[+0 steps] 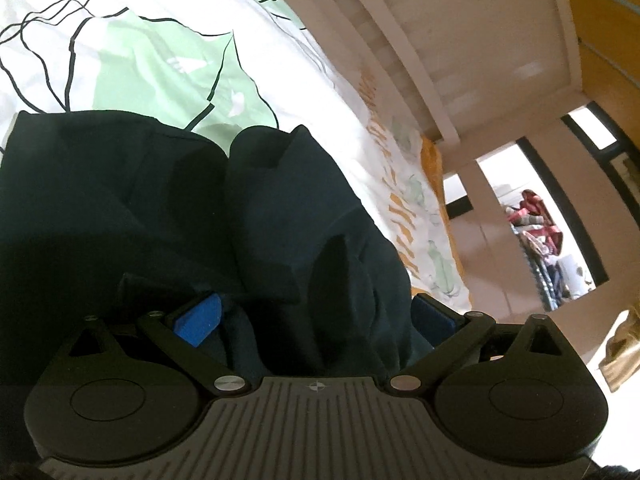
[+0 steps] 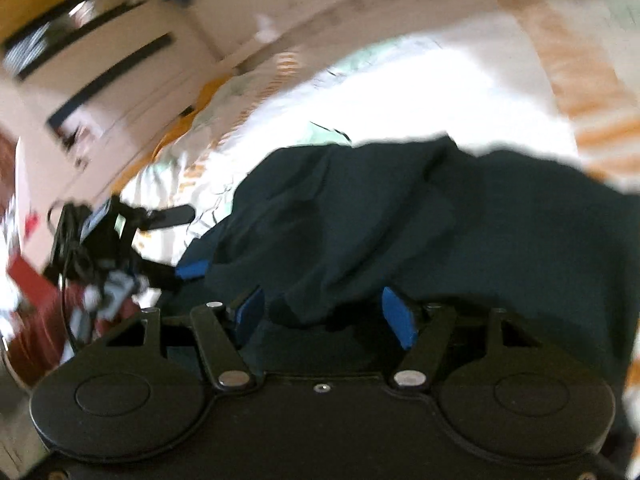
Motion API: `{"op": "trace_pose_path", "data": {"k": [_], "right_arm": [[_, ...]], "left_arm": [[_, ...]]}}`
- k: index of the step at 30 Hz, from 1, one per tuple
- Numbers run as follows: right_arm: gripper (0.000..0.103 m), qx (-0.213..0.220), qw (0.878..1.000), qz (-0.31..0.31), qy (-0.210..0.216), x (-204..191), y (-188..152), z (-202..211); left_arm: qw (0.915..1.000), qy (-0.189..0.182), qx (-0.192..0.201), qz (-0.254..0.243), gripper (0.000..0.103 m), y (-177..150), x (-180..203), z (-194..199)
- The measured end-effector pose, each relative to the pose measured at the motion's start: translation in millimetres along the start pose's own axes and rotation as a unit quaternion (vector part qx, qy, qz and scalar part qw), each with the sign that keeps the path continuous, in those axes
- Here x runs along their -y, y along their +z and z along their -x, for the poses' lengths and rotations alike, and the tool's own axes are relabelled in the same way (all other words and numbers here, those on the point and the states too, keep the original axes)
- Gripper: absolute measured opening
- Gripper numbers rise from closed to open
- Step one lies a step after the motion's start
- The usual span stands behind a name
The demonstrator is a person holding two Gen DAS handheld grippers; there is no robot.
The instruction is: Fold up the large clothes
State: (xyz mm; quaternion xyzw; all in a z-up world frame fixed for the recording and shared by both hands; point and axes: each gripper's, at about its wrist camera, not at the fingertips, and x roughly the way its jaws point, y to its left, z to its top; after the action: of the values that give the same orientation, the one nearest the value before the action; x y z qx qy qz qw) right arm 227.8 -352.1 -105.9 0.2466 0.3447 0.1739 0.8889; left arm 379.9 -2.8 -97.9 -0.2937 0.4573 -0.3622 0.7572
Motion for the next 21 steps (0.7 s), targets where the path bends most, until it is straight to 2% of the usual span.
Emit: {"op": "trace_pose_path", "data": {"k": [2,8,10,11,12,14,17,21], "right_arm": [[0.071,0.004,0.999,-0.033,0.009,0.7,-0.2,-7.0],[0.069,0.013,0.996,-0.089,-0.006,3.3,8.6,-35.2],[0.054,0.015,0.996,-0.087,-0.027,0.3,12.2,-39.9],[0.034,0.018,0.996,-0.08,-0.042,-2.3,14.2,-40.7],[0.026,0.023,0.996,-0.072,-0.051,-2.4,12.9,-38.2],[0.022,0.041,0.996,-0.061,-0.05,-3.6,15.6,-30.6],[0.021,0.07,0.995,-0.054,-0.052,0.6,17.8,-7.9],[0.021,0.063,0.994,-0.065,-0.064,14.5,16.5,-6.0]], "left_arm": [[1.0,0.007,-0.004,-0.001,0.103,1.6,-0.6,-1.6],[0.9998,0.018,0.009,0.009,0.103,5.7,0.7,-6.5],[0.9997,0.019,0.01,0.008,0.102,5.5,2.9,-6.1],[0.9997,0.021,0.01,0.005,0.102,4.9,4.9,-5.4],[0.9997,0.022,0.01,0.001,0.102,4.2,7.1,-4.3],[0.9997,0.02,0.012,-0.005,0.103,2.8,11.0,-0.8],[0.9998,0.014,0.014,-0.008,0.102,-0.2,14.9,1.3],[0.9998,0.018,0.009,0.0,0.102,-0.8,14.1,-7.8]]}}
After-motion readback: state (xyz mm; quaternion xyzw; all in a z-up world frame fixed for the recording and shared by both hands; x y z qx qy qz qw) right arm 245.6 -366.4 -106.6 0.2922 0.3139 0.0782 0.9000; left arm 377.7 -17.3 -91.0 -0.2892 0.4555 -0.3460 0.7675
